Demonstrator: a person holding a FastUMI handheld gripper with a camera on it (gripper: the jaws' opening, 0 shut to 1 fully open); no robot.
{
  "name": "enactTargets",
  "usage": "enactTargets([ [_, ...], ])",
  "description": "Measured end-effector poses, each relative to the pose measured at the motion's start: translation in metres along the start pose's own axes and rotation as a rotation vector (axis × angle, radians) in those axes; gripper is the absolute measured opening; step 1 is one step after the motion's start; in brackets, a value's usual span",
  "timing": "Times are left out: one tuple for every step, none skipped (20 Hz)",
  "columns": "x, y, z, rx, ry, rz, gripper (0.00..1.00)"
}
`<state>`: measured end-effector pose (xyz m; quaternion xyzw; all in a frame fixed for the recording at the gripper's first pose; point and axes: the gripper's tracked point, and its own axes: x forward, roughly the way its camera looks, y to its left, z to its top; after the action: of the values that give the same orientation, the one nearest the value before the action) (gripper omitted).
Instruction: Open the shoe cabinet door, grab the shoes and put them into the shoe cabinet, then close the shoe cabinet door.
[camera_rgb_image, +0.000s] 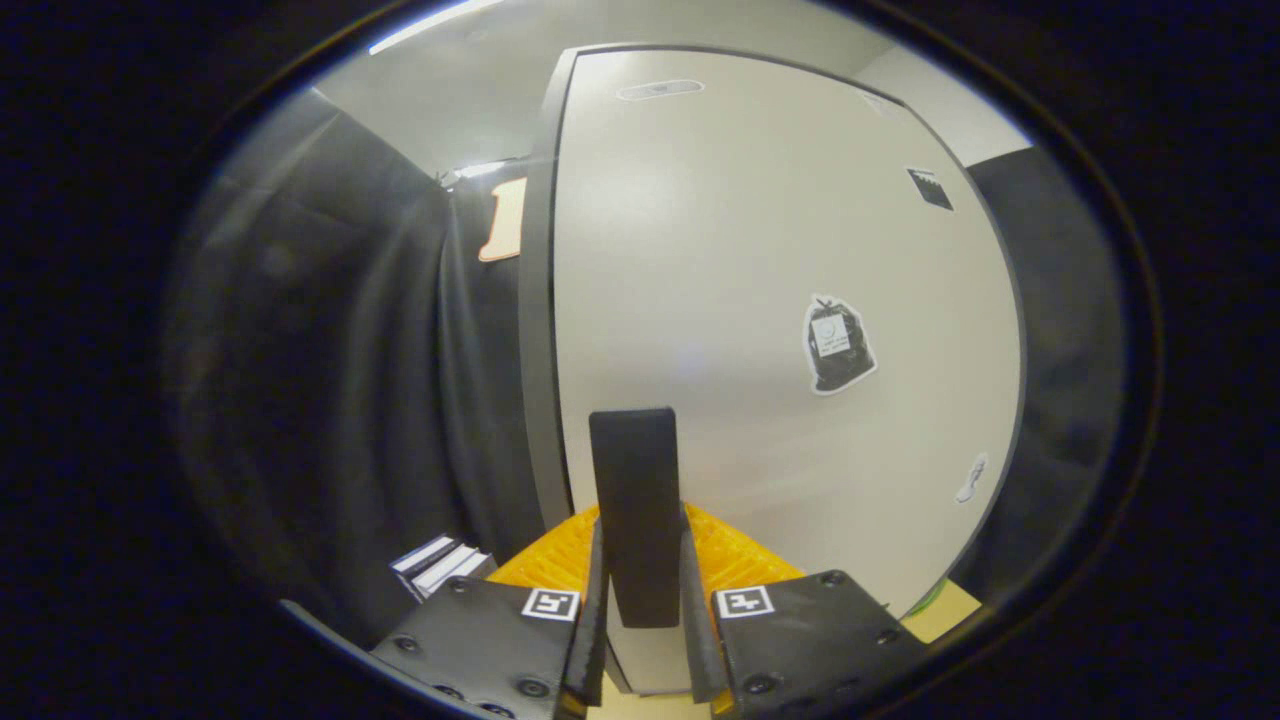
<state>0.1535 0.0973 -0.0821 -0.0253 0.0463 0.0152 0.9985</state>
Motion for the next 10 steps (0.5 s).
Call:
enactTargets([
  [-0.001, 0.0, -0.001, 0.005, 0.003, 0.002, 0.41],
  [-0.002, 0.0, 0.0, 0.009, 0.001, 0.002, 0.35],
  [0.001, -0.001, -0.001, 0.006, 0.0, -0.001, 0.3],
  [0.001, 0.0, -0.001, 0.005, -0.001, -0.005, 0.25],
  [0.001, -0.001, -0.001, 0.007, 0.002, -0.007, 0.19],
  [-0.001, 0.0, 0.0, 0.008, 0.0, -0.003, 0.16],
  [-0.002, -0.001, -0.001, 0.007, 0.002, -0.002, 0.12],
  [-0.004, -0.001, 0.0, 0.004, 0.003, 0.003, 0.12],
  [-0.006, -0.001, -0.001, 0.003, 0.005, 0.01, 0.12],
  [-0.009, -0.001, -0.001, 0.006, 0.008, 0.02, 0.12],
])
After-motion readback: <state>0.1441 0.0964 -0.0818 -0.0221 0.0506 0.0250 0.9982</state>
